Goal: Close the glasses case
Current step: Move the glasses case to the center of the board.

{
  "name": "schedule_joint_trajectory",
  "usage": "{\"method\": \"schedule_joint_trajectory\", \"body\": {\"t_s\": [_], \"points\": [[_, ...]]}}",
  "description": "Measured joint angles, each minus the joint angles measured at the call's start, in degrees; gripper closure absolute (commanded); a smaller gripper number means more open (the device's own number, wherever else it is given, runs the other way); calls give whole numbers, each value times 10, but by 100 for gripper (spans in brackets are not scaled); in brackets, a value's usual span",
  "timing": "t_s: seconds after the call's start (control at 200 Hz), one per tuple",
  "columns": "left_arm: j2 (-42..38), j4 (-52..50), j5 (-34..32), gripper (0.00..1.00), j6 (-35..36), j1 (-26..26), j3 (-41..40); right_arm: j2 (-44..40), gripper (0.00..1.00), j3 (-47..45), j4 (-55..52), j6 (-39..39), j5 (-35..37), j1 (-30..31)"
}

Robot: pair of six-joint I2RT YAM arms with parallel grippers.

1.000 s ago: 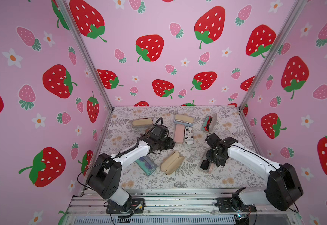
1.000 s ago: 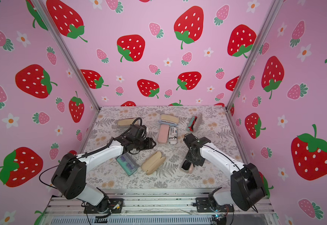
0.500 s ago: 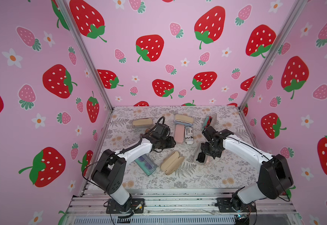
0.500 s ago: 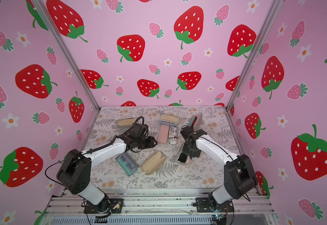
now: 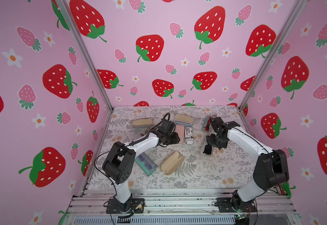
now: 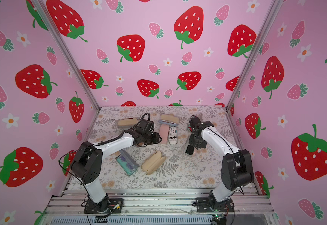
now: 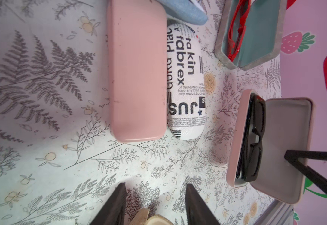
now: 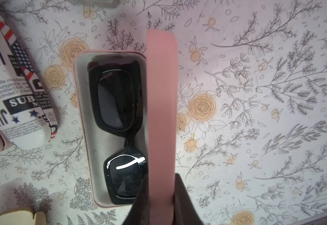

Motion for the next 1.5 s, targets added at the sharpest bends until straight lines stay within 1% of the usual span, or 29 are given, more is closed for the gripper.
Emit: {"method": "schedule_joint_trajectory", "body": {"t_s": [0.285,0.385,0.495,0.65,0.705,0.76,0.92,0.93,0.945,1.026,1.121,1.161,1.246,1.341,1.351,1.411,1.496], "points": [[63,-20,13,54,10,-24,89,27,81,10,4,-56,0,-5],[82,-31,16,55,13,-33,120,31,79,10,5,-66,0,-5],[104,-39,17,58,19,-41,150,33,76,10,9,-72,0,-5],[133,-53,21,67,26,-51,189,33,74,10,14,-75,1,-5],[141,-58,23,69,27,-56,199,33,74,10,16,-76,1,-5],[147,-62,25,73,27,-59,204,33,72,10,17,-76,1,-5],[169,-70,31,93,30,-74,227,31,68,8,19,-76,1,-5],[170,-70,32,97,31,-75,229,29,67,8,19,-75,0,-5],[173,-72,32,100,31,-76,232,28,67,7,19,-75,0,-5],[188,-80,35,100,37,-84,251,9,63,4,18,-75,-2,-5],[205,-90,37,100,42,-94,278,-28,62,4,17,-74,-6,-5],[213,-95,37,100,42,-98,289,-47,65,4,16,-74,-7,-5],[230,-101,36,100,46,-108,309,-83,82,4,14,-72,-9,-6],[244,-110,36,100,52,-118,323,-111,94,-6,15,-68,-14,-11],[246,-111,36,100,53,-119,324,-113,97,-8,15,-67,-14,-12],[253,-113,36,100,55,-124,326,-123,100,-23,16,-63,-20,-18],[262,-121,35,100,57,-129,326,-129,100,-52,19,-58,-34,-30]]}}
